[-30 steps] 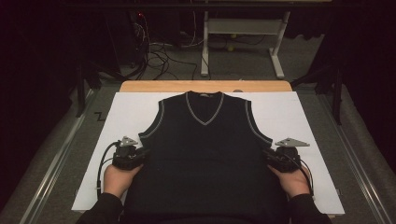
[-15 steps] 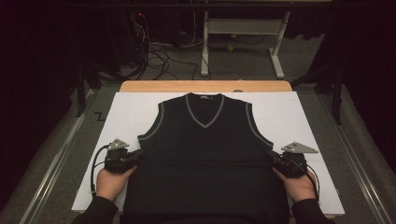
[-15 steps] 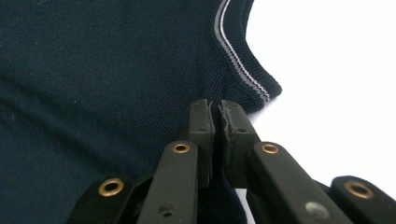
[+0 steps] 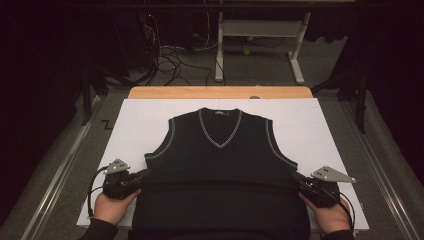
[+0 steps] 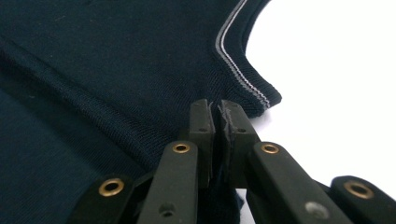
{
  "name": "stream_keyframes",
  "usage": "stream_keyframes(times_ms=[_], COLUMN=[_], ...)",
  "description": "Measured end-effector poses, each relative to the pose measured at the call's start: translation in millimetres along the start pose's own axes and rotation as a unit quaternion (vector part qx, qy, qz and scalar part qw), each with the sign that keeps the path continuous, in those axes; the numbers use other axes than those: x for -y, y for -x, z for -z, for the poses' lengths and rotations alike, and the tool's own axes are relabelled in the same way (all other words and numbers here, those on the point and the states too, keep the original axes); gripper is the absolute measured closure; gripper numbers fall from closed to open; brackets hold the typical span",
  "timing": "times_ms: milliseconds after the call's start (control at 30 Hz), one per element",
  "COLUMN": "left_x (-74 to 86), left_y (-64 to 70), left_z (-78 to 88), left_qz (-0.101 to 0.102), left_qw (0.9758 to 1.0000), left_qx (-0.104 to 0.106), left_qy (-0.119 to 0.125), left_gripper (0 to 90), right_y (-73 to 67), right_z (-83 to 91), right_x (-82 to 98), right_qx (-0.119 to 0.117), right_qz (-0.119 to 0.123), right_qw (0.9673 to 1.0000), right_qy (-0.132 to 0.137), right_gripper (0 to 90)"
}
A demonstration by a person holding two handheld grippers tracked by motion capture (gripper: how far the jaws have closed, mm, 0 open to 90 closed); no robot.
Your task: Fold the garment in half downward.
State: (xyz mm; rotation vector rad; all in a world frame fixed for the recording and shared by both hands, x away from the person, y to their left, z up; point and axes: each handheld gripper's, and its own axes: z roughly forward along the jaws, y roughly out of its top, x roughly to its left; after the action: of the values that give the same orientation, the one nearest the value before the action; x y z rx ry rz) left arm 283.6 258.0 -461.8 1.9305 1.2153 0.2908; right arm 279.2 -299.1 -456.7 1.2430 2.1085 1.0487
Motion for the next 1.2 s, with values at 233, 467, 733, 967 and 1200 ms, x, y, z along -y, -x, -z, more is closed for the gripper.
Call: stream_keyframes(times_ms=[233,467,733,967,1200], left_x=[12.1,24.5,40.2,51.5,53.4], left_y=[9.2,16.1,25.4,32.0,31.5], left_z=[11.2,18.8,28.8,37.1,36.7], left_qz=[-0.016,-0.025,-0.034,-0.043,-0.039], left_qw=[0.9998,0.9994,0.9986,0.9979,0.9982], left_qx=[0.004,0.008,0.015,0.02,0.019], left_qy=[-0.009,-0.023,-0.036,-0.045,-0.041], left_gripper=[77.7,77.6,77.4,77.0,57.5], right_y=[-6.1,-13.2,-20.1,-27.7,-26.7], right_z=[10.6,23.1,36.9,50.8,51.9], right_x=[9.2,18.8,31.0,42.3,43.1], right_qx=[-0.008,-0.013,-0.023,-0.027,-0.028], right_qz=[0.014,0.026,0.029,0.037,0.028], right_qw=[0.9998,0.9995,0.9992,0.9987,0.9992], right_qy=[-0.007,-0.012,-0.018,-0.021,-0.01], right_gripper=[85.1,85.0,84.8,84.3,70.2])
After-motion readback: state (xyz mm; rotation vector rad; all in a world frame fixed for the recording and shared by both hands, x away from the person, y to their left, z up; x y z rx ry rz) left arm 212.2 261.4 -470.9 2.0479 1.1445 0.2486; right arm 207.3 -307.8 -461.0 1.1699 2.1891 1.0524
